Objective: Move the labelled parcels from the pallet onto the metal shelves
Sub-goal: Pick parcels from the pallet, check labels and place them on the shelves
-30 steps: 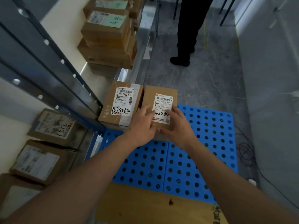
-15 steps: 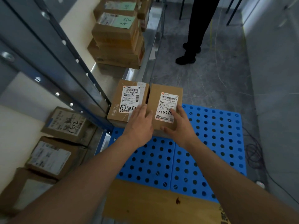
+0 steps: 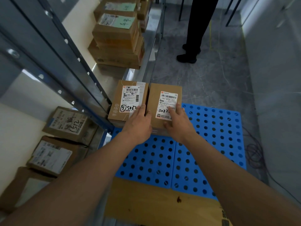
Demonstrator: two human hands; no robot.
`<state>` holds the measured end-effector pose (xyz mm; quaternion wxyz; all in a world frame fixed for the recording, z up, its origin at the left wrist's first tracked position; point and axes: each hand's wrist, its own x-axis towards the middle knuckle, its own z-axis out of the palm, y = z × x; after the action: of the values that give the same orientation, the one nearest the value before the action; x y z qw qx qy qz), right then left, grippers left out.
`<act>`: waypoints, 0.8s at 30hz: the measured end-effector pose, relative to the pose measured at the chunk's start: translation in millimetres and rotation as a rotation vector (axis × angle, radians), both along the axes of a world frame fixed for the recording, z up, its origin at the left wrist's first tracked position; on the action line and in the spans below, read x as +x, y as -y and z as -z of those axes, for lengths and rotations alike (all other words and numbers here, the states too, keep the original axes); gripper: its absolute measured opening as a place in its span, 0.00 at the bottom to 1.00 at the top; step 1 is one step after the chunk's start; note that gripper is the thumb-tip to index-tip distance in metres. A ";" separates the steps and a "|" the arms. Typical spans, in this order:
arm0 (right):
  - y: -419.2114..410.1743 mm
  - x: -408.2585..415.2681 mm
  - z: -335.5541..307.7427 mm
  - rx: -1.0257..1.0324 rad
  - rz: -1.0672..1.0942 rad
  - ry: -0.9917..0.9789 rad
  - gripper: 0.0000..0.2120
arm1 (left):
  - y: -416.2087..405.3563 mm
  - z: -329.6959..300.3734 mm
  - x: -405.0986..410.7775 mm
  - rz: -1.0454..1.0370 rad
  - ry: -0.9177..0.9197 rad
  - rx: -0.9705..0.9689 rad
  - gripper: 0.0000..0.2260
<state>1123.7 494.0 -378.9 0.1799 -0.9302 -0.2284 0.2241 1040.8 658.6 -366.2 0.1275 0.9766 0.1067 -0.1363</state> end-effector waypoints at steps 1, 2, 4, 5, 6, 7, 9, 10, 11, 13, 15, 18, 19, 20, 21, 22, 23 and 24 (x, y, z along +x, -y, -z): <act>-0.7 -0.7 -2.3 -0.012 -0.003 0.010 0.35 | 0.2 -1.9 0.0 0.006 -0.001 0.008 0.30; -1.3 -1.5 -4.4 -0.018 -0.006 0.022 0.35 | 0.9 -4.6 -0.1 0.010 0.001 0.011 0.30; -2.1 -4.1 -9.5 -0.011 -0.007 0.048 0.34 | 2.8 -9.9 -1.2 0.012 0.016 0.007 0.28; -2.0 -5.9 -11.8 -0.001 -0.008 0.060 0.34 | 3.7 -13.0 -2.1 0.015 0.026 0.002 0.27; -1.8 -8.2 -14.6 0.009 -0.012 0.070 0.33 | 4.6 -16.6 -3.3 0.019 0.040 0.000 0.26; -1.3 -10.8 -18.0 0.016 -0.017 0.079 0.32 | 5.5 -20.6 -4.8 0.023 0.053 -0.003 0.26; -0.7 -16.5 -27.4 0.022 -0.029 0.092 0.29 | 6.9 -31.4 -9.4 0.030 0.068 -0.018 0.25; -0.7 -20.0 -33.2 0.020 -0.034 0.101 0.28 | 7.1 -37.2 -12.6 0.034 0.072 -0.024 0.25; -1.0 -24.2 -39.9 0.016 -0.038 0.117 0.27 | 6.9 -43.4 -16.6 0.038 0.077 -0.026 0.25; -2.0 -33.5 -54.1 0.004 -0.047 0.152 0.24 | 5.8 -54.9 -24.3 0.047 0.092 -0.016 0.22; -2.0 -44.6 -69.6 0.003 -0.057 0.196 0.22 | 4.6 -67.4 -32.3 0.046 0.116 0.009 0.19; 3.3 -62.4 -95.0 -0.012 -0.045 0.256 0.20 | 8.4 -93.6 -48.8 0.065 0.172 0.036 0.19; 6.4 -68.0 -104.1 -0.019 -0.034 0.276 0.20 | 10.2 -102.6 -55.2 0.072 0.194 0.039 0.19; 9.5 -73.2 -112.7 -0.023 -0.022 0.294 0.20 | 11.8 -111.2 -61.0 0.074 0.208 0.042 0.20; 12.5 -77.8 -120.9 -0.024 -0.014 0.309 0.20 | 12.9 -119.4 -66.1 0.075 0.223 0.044 0.20; 15.1 -82.6 -128.9 -0.024 -0.010 0.321 0.21 | 13.3 -126.9 -71.1 0.079 0.232 0.049 0.20; 17.3 -87.1 -136.6 -0.024 -0.010 0.333 0.21 | 13.6 -133.7 -74.9 0.087 0.241 0.056 0.20; 19.3 -91.6 -144.5 -0.021 -0.011 0.344 0.21 | 14.5 -140.3 -78.1 0.094 0.244 0.060 0.19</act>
<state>1032.1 474.8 -234.5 0.1273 -0.9553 -0.2588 0.0650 962.7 644.1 -225.9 0.1037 0.9933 0.0484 -0.0189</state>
